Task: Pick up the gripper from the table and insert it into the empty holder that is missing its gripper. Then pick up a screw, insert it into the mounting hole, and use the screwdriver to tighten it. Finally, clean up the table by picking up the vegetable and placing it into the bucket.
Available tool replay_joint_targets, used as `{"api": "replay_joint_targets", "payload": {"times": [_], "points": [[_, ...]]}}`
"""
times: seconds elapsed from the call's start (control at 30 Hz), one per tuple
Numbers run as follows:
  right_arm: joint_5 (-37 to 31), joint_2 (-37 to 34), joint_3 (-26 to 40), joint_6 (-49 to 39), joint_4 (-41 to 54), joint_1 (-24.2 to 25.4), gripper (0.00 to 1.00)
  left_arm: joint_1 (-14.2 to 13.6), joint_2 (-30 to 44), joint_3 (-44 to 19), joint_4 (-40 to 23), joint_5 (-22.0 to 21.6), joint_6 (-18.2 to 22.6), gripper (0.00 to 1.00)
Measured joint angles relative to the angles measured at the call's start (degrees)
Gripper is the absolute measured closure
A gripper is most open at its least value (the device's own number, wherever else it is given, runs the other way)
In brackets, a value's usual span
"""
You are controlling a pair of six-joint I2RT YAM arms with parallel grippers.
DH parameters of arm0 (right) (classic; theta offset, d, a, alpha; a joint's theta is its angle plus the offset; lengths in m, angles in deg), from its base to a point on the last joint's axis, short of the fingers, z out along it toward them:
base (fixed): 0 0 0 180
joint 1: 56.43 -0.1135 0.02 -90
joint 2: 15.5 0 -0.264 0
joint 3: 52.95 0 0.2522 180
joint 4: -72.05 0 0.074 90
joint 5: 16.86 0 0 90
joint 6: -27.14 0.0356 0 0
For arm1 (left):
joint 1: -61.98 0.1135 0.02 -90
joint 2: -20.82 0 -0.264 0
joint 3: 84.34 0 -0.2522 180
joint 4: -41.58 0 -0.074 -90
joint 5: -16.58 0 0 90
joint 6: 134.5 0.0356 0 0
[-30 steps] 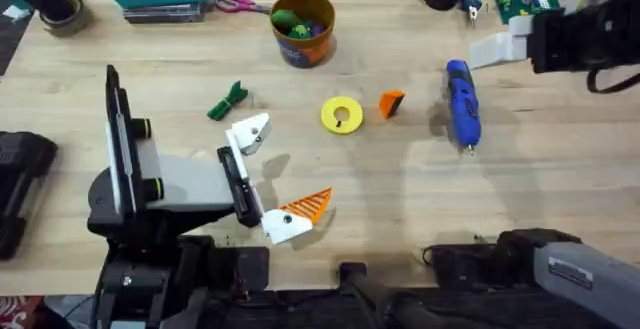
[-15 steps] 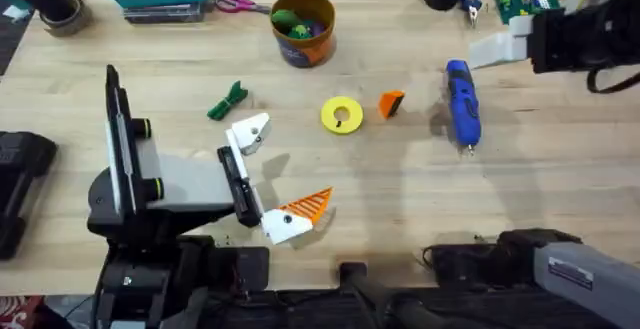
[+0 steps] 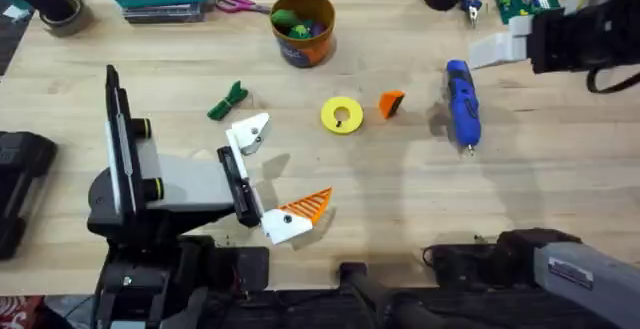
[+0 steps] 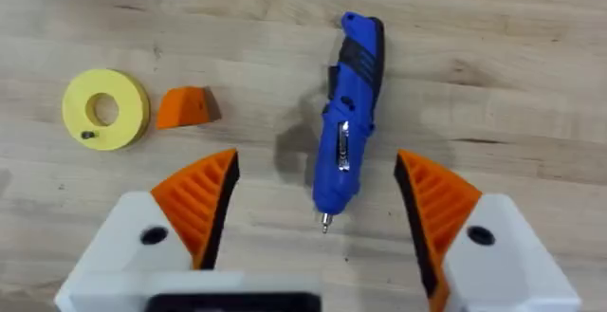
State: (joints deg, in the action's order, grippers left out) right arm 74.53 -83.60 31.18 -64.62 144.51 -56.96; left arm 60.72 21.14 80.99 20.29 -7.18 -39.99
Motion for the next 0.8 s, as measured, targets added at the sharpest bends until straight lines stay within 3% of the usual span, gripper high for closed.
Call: {"api": "replay_joint_targets", "payload": {"times": [0.1, 0.3, 0.53, 0.8], "points": [[-0.02, 0.0, 0.14, 0.04, 0.41, -1.79, 0.006, 0.0, -0.02, 0.0, 0.0, 0.0, 0.0, 0.015], [0.0, -1.18, 4.17, 2.49, 4.76, -10.52, 0.006, -0.02, -0.02, 0.0, 0.0, 0.0, 0.0, 0.015], [0.0, -9.37, 13.53, 5.02, 12.08, -19.12, 0.006, -0.02, -0.02, 0.0, 0.0, 0.0, 0.0, 0.015], [0.05, -15.88, 14.97, 5.47, 12.02, -24.21, 0.006, 0.0, -0.02, 0.0, 0.0, 0.0, 0.0, 0.016]]}}
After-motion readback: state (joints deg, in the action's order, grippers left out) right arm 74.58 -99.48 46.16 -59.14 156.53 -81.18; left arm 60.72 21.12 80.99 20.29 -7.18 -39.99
